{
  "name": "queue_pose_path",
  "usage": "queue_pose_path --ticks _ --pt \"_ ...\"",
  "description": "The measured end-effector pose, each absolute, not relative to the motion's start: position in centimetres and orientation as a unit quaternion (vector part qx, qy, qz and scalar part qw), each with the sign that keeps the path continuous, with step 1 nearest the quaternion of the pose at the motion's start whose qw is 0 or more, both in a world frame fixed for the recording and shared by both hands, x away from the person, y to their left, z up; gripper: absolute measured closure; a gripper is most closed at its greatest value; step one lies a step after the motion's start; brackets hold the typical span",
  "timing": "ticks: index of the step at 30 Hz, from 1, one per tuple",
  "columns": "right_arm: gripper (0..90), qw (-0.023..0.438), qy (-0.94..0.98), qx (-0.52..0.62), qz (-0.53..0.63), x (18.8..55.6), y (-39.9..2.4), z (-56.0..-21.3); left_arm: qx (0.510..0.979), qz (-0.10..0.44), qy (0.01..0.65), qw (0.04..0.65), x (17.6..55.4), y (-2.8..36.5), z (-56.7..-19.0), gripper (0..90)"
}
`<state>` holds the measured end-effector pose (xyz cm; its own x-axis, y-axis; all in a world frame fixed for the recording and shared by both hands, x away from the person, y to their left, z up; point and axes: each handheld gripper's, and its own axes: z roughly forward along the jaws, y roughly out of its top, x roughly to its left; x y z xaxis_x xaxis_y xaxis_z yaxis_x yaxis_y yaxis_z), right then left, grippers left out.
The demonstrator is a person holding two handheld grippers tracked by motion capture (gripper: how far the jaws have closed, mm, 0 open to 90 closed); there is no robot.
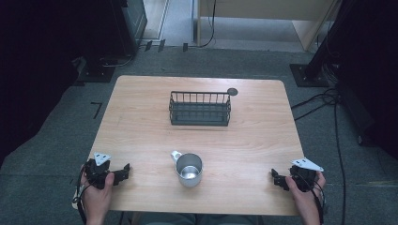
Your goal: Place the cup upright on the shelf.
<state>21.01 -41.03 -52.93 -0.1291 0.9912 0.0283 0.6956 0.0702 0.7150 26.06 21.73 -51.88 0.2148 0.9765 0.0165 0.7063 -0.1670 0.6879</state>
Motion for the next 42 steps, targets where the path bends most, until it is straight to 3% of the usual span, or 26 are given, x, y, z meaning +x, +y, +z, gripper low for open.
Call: queue_pose_path --ticks 13,22,42 --pt "0.0 0.246 0.689 0.612 0.300 21.0 -41.0 -52.9 0.726 0.235 0.580 0.287 26.2 21.7 -51.9 0.0" --pt "0.0 0.246 0.689 0.612 0.300 21.0 -41.0 -52.9 0.712 0.235 0.569 0.338 25.6 21.2 -50.5 0.0" --pt "0.0 0.246 0.689 0.612 0.300 21.0 -41.0 -52.9 0.758 0.191 0.486 0.392 26.4 15.8 -48.9 0.0"
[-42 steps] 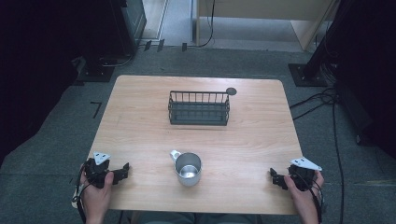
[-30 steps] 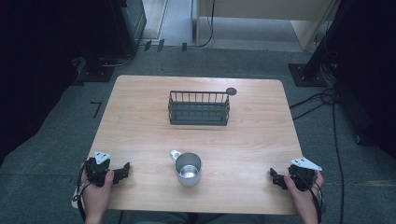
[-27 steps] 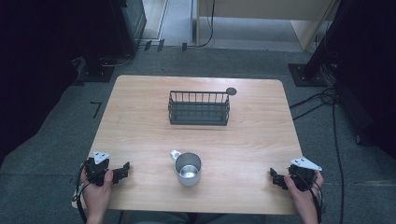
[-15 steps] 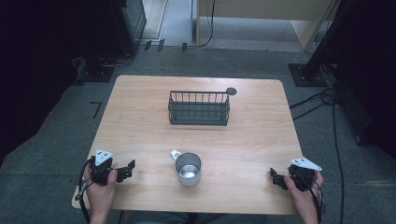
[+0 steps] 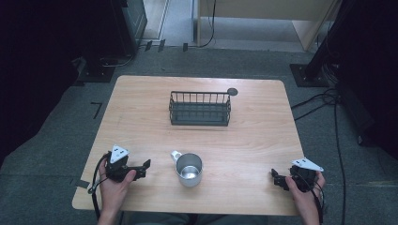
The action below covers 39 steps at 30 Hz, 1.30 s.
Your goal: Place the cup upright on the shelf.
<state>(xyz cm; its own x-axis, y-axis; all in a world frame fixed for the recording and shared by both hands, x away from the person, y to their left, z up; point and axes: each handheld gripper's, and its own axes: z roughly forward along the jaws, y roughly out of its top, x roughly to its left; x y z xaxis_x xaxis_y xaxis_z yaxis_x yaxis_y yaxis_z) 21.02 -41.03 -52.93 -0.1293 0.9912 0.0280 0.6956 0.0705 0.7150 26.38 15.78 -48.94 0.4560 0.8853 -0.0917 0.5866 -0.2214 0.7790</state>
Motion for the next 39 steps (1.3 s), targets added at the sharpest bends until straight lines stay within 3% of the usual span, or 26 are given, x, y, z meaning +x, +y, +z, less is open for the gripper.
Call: queue_pose_path --ticks 6,9,20,24,29,35,39 --pt "0.0 0.246 0.689 0.612 0.300 21.0 -41.0 -52.9 0.775 0.164 0.457 0.404 26.7 14.1 -49.3 0.7" --pt "0.0 0.246 0.689 0.612 0.300 21.0 -41.0 -52.9 0.784 0.157 0.444 0.404 26.8 12.8 -49.5 9.0" --pt "0.0 0.246 0.689 0.612 0.300 21.0 -41.0 -52.9 0.804 0.144 0.412 0.404 26.8 10.6 -50.0 19.0" --pt "0.0 0.246 0.689 0.612 0.300 21.0 -41.0 -52.9 0.803 0.146 0.410 0.408 27.1 9.6 -49.9 33.6" --pt "0.0 0.246 0.689 0.612 0.300 21.0 -41.0 -52.9 0.799 0.141 0.398 0.428 27.3 8.3 -49.6 43.8" --pt "0.0 0.246 0.689 0.612 0.300 21.0 -41.0 -52.9 0.792 0.143 0.401 0.438 27.8 7.8 -49.3 50.1" --pt "0.0 0.246 0.689 0.612 0.300 21.0 -41.0 -52.9 0.795 0.148 0.382 0.448 27.8 7.3 -49.1 66.8"
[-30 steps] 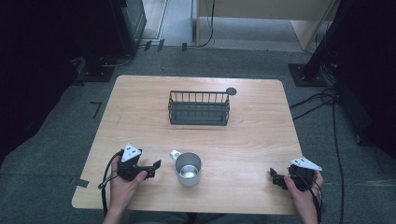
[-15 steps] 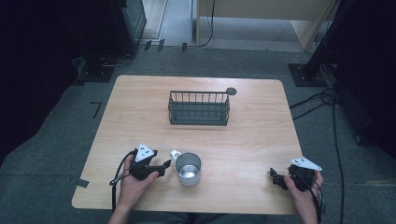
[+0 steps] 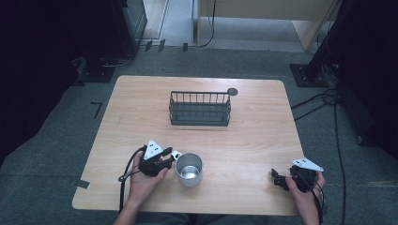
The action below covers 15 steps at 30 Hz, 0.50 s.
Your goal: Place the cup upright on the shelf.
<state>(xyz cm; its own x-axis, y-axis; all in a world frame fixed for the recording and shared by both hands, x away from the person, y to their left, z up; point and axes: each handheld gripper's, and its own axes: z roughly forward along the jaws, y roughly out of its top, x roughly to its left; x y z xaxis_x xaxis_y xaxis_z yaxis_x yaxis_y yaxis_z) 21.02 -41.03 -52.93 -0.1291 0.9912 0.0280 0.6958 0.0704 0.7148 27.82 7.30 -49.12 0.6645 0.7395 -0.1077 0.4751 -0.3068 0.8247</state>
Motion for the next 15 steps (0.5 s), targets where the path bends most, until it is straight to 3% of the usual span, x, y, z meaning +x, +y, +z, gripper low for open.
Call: queue_pose_path --ticks 6,12,15 --pt "0.0 0.246 0.689 0.612 0.300 21.0 -41.0 -52.9 0.785 0.156 0.394 0.451 27.6 7.6 -49.2 81.4" --pt "0.0 0.246 0.689 0.612 0.300 21.0 -41.0 -52.9 0.760 0.180 0.433 0.449 27.5 9.2 -49.3 82.1" --pt "0.0 0.246 0.689 0.612 0.300 21.0 -41.0 -52.9 0.722 0.208 0.485 0.448 27.1 11.1 -49.5 82.2"
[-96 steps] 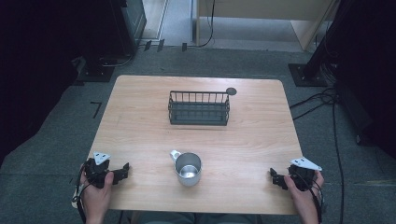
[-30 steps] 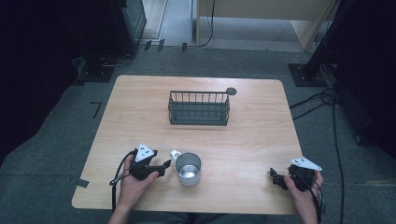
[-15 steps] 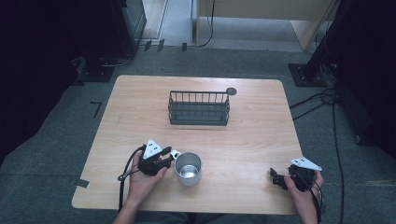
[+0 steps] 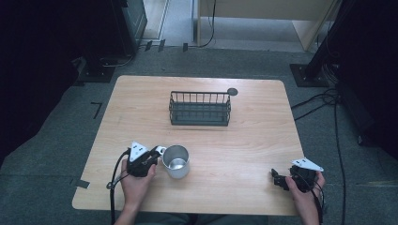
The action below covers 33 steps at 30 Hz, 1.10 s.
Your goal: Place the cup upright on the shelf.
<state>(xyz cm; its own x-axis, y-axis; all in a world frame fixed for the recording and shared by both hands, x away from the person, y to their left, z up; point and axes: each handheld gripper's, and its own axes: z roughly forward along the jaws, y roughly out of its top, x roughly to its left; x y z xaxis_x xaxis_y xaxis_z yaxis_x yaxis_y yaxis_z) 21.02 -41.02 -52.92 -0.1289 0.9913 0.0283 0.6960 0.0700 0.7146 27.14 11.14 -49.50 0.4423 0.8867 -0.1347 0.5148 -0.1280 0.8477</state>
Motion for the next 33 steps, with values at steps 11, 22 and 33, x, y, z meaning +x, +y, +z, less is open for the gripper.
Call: queue_pose_path --ticks 11,22,33 --pt "0.0 0.246 0.689 0.612 0.300 21.0 -41.0 -52.9 0.729 0.194 0.458 0.470 25.0 13.7 -49.7 64.8" --pt "0.0 0.246 0.689 0.612 0.300 21.0 -41.0 -52.9 0.769 0.165 0.398 0.473 23.2 12.4 -49.9 47.2" --pt "0.0 0.246 0.689 0.612 0.300 21.0 -41.0 -52.9 0.791 0.131 0.331 0.497 23.3 11.2 -50.0 29.1"
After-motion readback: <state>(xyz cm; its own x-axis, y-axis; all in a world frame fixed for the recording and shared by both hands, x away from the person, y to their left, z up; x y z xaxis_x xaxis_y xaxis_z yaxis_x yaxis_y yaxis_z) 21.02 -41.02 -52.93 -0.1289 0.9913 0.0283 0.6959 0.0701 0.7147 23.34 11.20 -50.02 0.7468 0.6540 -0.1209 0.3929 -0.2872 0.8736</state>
